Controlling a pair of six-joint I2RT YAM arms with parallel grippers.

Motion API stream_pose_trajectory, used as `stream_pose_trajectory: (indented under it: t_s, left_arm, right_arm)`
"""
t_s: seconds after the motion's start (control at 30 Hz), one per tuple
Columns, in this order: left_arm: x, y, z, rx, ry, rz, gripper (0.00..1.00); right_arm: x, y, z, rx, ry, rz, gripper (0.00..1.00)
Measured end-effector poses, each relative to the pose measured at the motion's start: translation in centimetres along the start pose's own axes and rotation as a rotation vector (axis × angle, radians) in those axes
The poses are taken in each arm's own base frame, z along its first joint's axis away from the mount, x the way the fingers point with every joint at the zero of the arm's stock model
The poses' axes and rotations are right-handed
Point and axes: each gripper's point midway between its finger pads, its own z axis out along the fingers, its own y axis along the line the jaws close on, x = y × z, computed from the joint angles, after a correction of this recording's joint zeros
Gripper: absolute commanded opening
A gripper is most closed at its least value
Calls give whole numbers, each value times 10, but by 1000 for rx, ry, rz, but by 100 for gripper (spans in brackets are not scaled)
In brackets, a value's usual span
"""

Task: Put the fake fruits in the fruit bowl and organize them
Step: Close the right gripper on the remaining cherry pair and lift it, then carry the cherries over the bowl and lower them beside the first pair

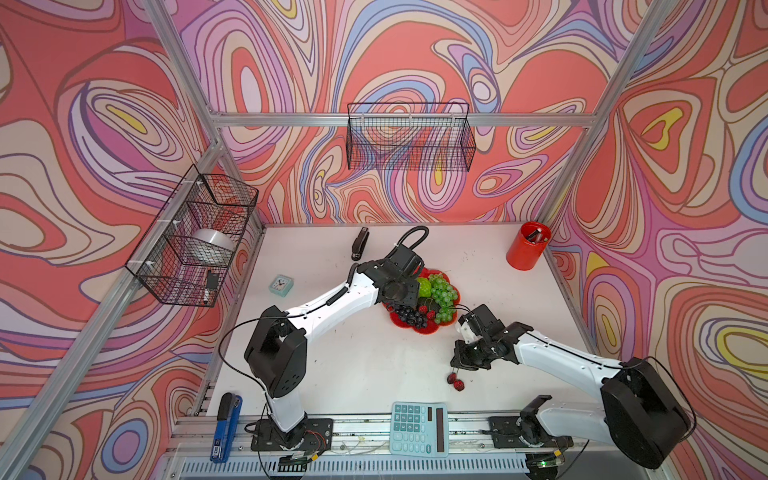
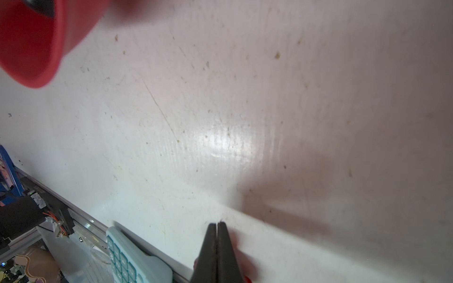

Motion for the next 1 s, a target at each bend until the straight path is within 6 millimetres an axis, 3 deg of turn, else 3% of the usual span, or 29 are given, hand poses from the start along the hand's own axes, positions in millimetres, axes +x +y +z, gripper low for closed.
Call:
stream_pose_trajectory:
  t_s: [0.2, 0.33, 0.67, 0.87, 1.0]
  left_arm:
    - [0, 0, 0, -1, 0, 0, 60]
    - [6, 6, 0, -8, 8, -4, 60]
    - [11, 40, -3, -29, 4, -112, 61]
    - [20, 53, -18, -41, -10, -144, 68]
    - [20, 58, -33, -48, -45, -155, 70]
  right_arm:
    - [-4, 5, -7, -7, -16, 5, 0]
    - [-23, 26, -24, -30, -57, -16, 0]
    - [-91, 91, -86, -141, -223, -111, 0]
    - [-156, 104, -113, -175, -324, -135, 0]
    - [-191, 108, -112, -184, -368, -156, 0]
